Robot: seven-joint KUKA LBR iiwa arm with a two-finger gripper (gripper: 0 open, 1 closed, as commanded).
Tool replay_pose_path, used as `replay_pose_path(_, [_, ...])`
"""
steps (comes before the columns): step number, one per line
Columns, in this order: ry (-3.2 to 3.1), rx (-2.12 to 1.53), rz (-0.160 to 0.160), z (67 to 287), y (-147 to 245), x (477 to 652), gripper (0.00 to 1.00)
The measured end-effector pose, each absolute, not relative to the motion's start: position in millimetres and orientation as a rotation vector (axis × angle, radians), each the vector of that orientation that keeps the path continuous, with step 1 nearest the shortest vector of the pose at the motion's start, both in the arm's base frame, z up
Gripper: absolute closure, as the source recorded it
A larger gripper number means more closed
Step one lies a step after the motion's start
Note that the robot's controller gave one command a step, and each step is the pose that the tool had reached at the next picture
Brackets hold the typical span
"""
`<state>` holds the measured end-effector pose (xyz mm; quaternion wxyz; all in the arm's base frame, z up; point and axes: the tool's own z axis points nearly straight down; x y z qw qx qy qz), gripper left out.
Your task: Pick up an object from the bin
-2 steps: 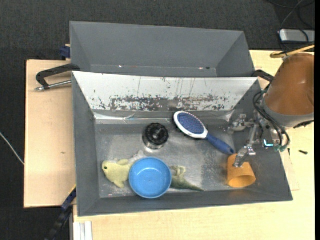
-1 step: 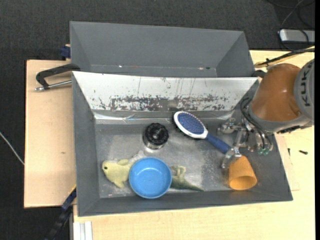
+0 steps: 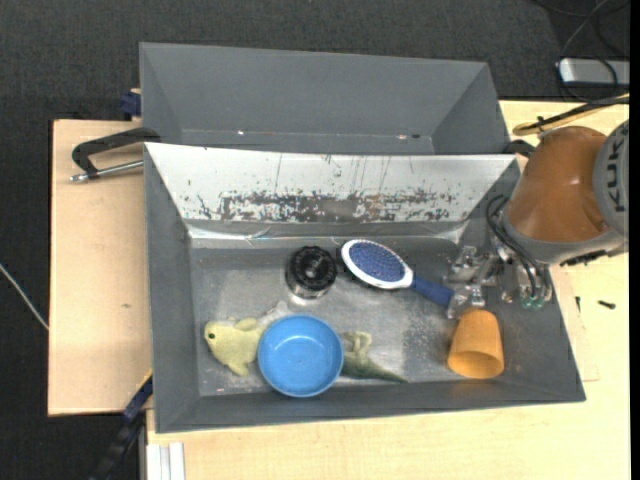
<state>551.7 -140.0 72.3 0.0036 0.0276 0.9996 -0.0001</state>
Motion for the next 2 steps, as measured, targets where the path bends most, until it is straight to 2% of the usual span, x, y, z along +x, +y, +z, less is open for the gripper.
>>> replay_pose_path(1, [3.127, 0.09, -0.004, 198.7, -140.6, 548.2, 1.0])
replay_pose_path(2, [3.127, 0.051, -0.005, 277.9, -133.4, 548.9, 1.0])
